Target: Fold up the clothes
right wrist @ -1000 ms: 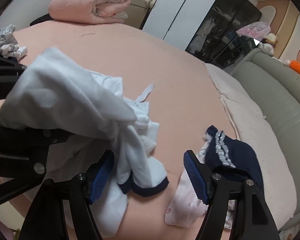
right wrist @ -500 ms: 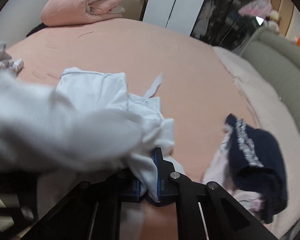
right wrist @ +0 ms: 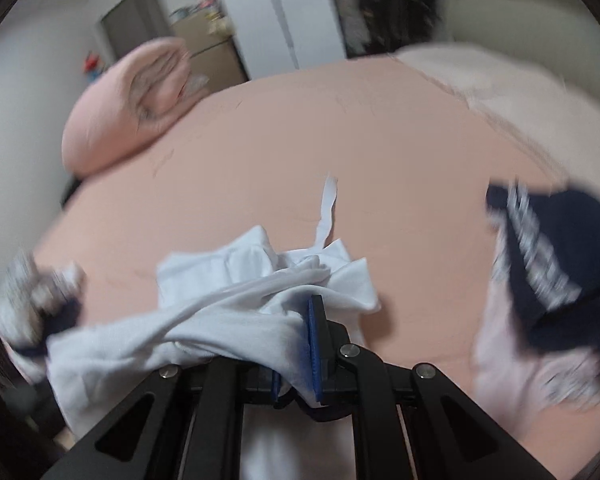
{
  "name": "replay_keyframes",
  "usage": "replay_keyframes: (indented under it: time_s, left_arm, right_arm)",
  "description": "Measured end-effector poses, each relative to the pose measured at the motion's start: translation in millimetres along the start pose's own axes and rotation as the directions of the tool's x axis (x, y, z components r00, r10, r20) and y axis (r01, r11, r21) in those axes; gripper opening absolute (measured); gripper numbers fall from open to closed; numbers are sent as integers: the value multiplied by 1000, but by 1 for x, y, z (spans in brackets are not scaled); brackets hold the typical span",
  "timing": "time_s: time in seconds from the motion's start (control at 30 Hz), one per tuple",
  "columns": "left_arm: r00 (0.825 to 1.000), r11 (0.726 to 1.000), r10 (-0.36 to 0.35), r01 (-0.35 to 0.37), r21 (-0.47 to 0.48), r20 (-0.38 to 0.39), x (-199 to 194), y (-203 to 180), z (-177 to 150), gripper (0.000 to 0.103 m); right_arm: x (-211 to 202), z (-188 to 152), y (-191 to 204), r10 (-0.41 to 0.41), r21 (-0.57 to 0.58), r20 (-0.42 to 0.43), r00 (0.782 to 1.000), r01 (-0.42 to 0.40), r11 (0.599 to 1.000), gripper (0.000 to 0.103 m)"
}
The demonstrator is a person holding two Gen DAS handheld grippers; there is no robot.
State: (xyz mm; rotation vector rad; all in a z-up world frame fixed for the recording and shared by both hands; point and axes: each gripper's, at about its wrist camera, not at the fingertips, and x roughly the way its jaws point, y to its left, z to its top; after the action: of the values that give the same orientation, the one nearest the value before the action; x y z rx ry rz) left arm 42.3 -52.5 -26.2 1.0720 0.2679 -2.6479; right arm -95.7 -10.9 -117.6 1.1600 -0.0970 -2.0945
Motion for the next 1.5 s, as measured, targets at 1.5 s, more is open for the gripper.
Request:
replay_keyframes:
  time_s: [1.5]
  left_arm:
    - [993,976,-101,110,186,-59,-18,-47,-10,26]
  right_arm:
    - [28,-153,-75,512,736,637,576,-652,-183,7]
